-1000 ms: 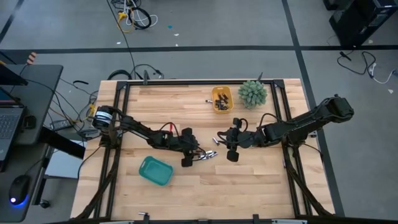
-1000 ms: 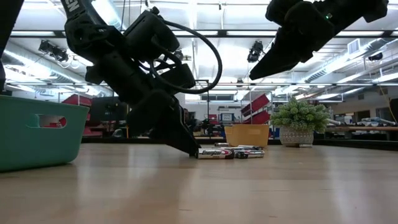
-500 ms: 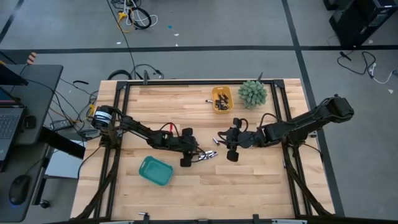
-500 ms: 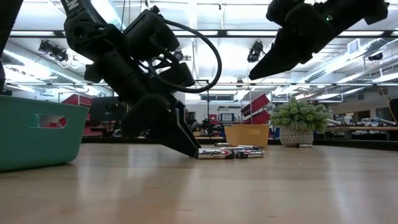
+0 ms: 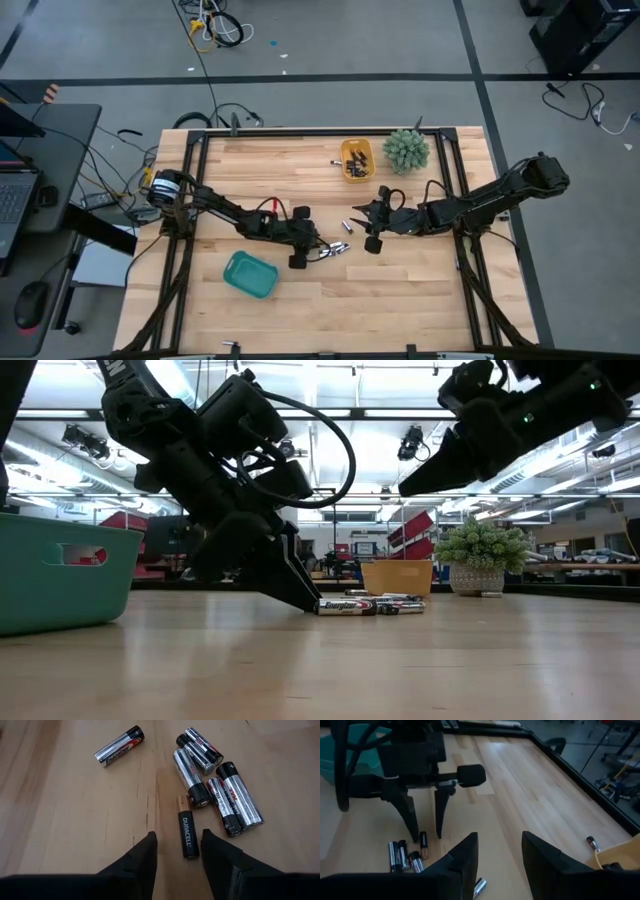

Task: Sort batteries
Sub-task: Put the black battery into the yellow bin

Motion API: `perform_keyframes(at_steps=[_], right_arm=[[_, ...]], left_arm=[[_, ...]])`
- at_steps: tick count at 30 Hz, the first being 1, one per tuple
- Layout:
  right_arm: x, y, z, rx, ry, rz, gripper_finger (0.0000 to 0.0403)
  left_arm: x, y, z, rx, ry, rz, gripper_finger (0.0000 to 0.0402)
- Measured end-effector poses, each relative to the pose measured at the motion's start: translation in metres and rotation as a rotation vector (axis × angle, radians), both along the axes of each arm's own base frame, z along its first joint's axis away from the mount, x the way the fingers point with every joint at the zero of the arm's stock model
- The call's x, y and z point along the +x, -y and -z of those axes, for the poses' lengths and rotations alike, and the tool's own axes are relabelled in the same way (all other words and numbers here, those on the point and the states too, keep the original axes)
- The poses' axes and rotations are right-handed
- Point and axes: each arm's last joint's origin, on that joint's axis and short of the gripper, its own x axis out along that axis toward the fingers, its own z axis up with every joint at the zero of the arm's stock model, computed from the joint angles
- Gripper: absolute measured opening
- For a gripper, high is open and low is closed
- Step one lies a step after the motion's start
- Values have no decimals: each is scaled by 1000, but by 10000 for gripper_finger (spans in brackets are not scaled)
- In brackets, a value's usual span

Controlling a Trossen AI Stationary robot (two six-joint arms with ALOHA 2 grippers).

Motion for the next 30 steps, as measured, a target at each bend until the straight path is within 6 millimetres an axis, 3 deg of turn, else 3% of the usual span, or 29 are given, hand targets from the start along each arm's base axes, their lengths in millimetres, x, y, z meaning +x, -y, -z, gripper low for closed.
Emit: perform_keyframes(at_steps=[18, 22, 27, 30], right_arm=[[-1, 0, 1, -5, 19, -8, 137], [-1, 0, 1, -5, 19, -8, 137], [-1, 0, 1, -5, 19, -8, 137], [-1, 0, 1, -5, 19, -8, 137]], left_arm=[[2, -1, -1, 46, 24, -5, 136], [2, -2, -2, 69, 26, -10, 100], [2, -3, -1, 88, 23, -21, 20], [2, -3, -3, 91, 31, -20, 7]])
